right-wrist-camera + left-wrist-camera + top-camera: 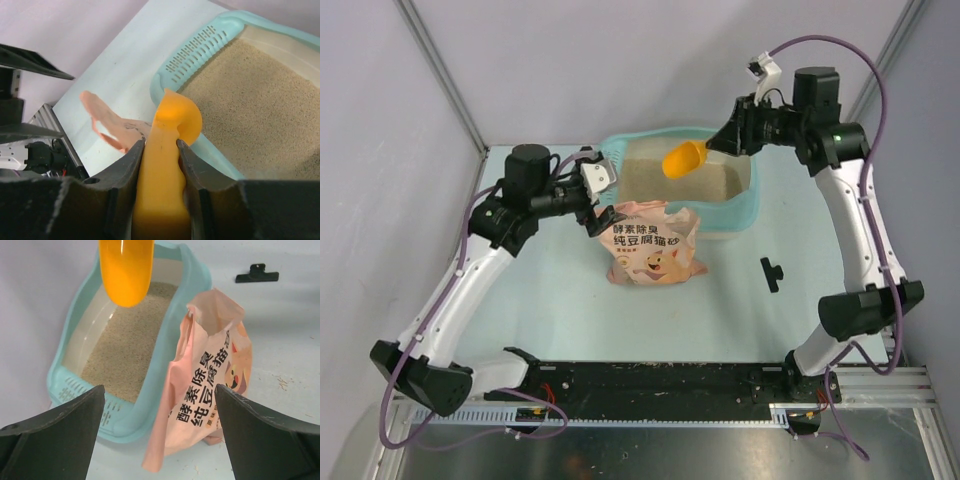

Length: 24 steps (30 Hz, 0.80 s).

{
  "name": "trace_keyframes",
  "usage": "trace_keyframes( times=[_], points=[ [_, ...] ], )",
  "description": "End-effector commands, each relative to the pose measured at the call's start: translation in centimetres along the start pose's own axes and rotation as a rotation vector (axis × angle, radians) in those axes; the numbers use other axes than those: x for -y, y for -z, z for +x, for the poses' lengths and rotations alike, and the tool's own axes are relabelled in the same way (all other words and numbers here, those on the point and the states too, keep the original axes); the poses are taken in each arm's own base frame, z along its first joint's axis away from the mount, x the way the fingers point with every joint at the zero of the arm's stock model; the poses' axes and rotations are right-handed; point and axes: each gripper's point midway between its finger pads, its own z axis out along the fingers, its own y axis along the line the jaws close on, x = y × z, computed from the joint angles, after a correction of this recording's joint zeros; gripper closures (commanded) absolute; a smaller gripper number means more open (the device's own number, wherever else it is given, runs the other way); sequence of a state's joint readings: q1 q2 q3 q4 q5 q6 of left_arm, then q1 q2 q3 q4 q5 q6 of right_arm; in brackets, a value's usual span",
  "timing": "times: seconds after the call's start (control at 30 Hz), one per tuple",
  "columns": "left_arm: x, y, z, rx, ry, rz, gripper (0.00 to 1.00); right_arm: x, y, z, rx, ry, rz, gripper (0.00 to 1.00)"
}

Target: Fill the litter box with clean litter

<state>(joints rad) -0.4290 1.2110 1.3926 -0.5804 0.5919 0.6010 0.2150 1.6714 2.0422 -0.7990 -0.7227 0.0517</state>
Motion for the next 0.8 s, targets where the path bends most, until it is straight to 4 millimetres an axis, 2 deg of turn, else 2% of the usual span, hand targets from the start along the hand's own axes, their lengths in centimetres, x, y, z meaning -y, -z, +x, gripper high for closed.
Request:
trace_keyframes(
  times=[0.0,0.13,0.17,0.33,0.5,0.77],
  points=[
    [1.2,-2.3,1.8,-0.018,0.061,0.08,0.07,-2.1,3.4,0.1,-0.001,0.081,-0.001,1.0],
    [0.9,-3.3,2.5,-0.036,0.075,0.093,0.12,-2.8,4.3,0.7,-0.036,0.159,-0.035,1.0],
    [0.8,-3.4,2.4,-0.038,0.073,0.091,0.13,-3.9,4.9,0.9,-0.059,0.159,-0.063,1.0],
    [1.0,-3.6,3.2,-0.054,0.048,0.095,0.16,-3.7,5.1,2.7,-0.131,0.181,-0.068,1.0],
    [1.6,-3.9,4.2,-0.075,0.064,0.111,0.19,-3.9,4.8,4.6,-0.189,0.192,-0.081,1.0],
    [1.6,-4.7,5.2,-0.11,0.104,0.109,0.2,-4.0,3.9,6.2,-0.248,0.217,-0.098,1.0]
  ],
)
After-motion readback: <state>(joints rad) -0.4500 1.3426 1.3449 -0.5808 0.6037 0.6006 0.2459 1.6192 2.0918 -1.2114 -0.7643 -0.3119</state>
